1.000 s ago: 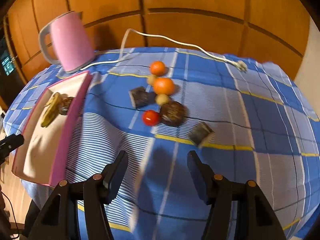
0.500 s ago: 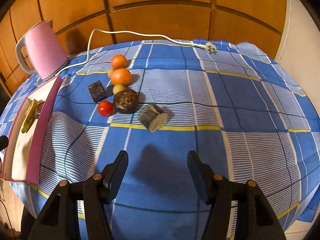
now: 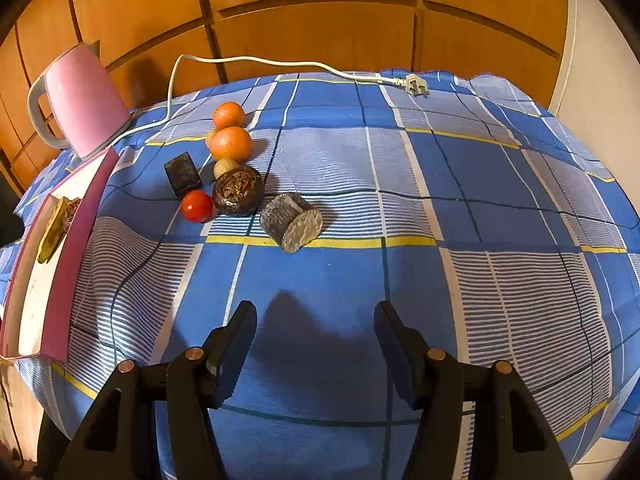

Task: Organize fruits
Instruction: 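Grasp the red cherry tomato with the left gripper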

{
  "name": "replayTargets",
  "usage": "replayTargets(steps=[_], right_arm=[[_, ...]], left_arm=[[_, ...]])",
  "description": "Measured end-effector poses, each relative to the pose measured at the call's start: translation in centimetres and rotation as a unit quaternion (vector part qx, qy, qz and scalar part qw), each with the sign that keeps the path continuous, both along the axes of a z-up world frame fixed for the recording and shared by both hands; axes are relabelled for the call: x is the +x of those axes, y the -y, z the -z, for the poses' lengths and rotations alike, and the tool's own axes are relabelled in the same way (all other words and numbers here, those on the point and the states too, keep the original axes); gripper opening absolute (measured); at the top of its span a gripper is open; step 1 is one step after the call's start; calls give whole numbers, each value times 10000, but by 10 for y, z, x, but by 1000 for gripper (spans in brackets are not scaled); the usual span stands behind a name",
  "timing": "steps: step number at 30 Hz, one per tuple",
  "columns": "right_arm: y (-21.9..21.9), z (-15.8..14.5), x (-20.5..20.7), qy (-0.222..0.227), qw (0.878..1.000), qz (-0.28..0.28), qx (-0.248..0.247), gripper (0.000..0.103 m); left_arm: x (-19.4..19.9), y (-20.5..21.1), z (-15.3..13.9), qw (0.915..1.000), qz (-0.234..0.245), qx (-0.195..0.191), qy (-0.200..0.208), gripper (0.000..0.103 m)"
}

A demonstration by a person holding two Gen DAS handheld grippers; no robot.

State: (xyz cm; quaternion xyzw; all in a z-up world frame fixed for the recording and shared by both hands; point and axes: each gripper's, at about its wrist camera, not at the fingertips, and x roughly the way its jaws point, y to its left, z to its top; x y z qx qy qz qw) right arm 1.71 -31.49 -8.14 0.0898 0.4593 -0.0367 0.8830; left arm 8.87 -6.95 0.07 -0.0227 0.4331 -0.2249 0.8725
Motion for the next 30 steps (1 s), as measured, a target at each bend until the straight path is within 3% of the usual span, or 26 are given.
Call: replayTargets(steps=[5,8,9,12,13,14,18,24,28,30], right_arm=[[1,4,0,7,10000,-5,23,62],[0,5,1,36,10000,-46,-21,62],[0,5,1,47,10000,-55,-33,64],[-2,6,0,101,9999,-110,-52,66],[-2,6,0,116,9998,-126,-69,66],[-3,6,-1,130,9998,-136,-81,66],[-2,7,-3,201,9996,-184,-80,67],[-3,8,-3,263,9994,-209,-25,70],[-4,9,-4,310,9992,-243,-60,71],[-4,9,-5,323,9991,-257,-70,71]], left_arm=[[17,21,11,9991,233,20,-362,78],[21,36,19,9972,465,-67,-585,73],[20,41,20,9974,473,-11,-550,65],[23,57,26,9965,585,145,-586,56],[26,60,28,9963,575,171,-615,44],[30,66,33,9957,595,208,-673,40],[37,89,47,9919,915,325,-818,31],[49,115,62,9910,962,610,-707,31],[56,121,68,9914,903,746,-576,47],[61,124,73,9916,885,728,-603,45]])
